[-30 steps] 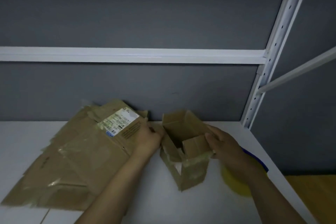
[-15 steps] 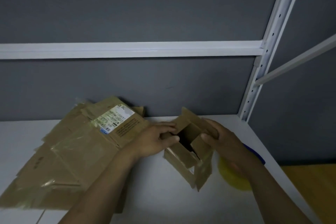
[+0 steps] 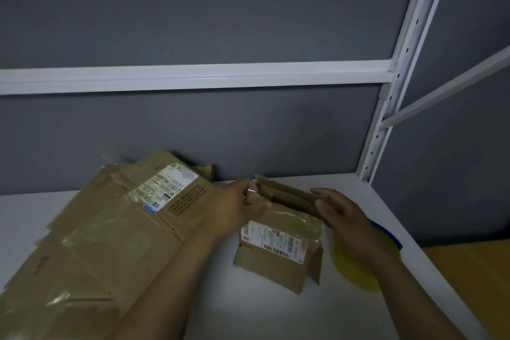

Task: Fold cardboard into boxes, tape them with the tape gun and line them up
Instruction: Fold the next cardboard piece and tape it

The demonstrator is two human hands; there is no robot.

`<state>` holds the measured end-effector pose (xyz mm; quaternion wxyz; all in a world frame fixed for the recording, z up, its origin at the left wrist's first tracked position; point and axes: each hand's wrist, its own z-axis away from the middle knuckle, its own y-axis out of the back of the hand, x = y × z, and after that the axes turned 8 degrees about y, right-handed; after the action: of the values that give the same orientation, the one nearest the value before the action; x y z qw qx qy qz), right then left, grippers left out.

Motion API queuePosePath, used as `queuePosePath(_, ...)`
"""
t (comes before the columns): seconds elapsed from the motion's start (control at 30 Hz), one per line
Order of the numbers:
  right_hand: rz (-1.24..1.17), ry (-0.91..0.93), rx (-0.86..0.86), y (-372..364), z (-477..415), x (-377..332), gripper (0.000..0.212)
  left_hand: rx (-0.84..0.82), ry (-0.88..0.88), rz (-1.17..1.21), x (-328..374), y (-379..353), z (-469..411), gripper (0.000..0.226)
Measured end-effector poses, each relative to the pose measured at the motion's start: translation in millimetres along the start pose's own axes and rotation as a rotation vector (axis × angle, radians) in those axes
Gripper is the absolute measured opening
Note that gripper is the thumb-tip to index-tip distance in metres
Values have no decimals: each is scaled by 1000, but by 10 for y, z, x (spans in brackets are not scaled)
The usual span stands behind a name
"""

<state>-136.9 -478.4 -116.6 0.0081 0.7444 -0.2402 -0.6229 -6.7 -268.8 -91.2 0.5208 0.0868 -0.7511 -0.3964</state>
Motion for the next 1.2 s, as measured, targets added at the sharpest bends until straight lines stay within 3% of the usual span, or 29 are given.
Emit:
queuePosePath(0.1,-127,0,-119,13,77,39,46,60,20,114,-52,-152,28,43)
queuePosePath(0.23,-9,8,-190,-44,65,194,62,209,-4,80,-122,-300,15,49)
queuePosePath(0.33,86,-7,-200,-48,59,324,60,135,19,172,-175,-357,10,54)
queuePosePath(0.47,128,10,-142,-85,61,423,48,64,-125,-27,-322,-433,-12,69)
queuePosePath(0.53,221,35,-143,-111,57,427,46,16,-123,8,-351,-439,-27,82)
queuePosePath(0.67,275,87,-118,-93,51,407,52,-111,-82,84,-356,-512,19,84)
queuePosePath(0.8,323,66,-177,-25,44,442,63,-70,-45,34,-449,-720,244,86)
queuePosePath(0.9,315,51,-197,-43,-8,450,56,-17,-76,-233,-412,-693,245,85)
queuePosePath(1.0,393,68,-229,-100,-82,455,54,54,-245,-628,-256,-608,144,77)
queuePosePath(1.13,370,46,-338,-95,-101,418,51,-111,-244,-720,-182,-752,71,89)
queuePosePath(1.2,341,33,-225,47,-49,423,43,-160,-186,-730,-179,-813,49,83)
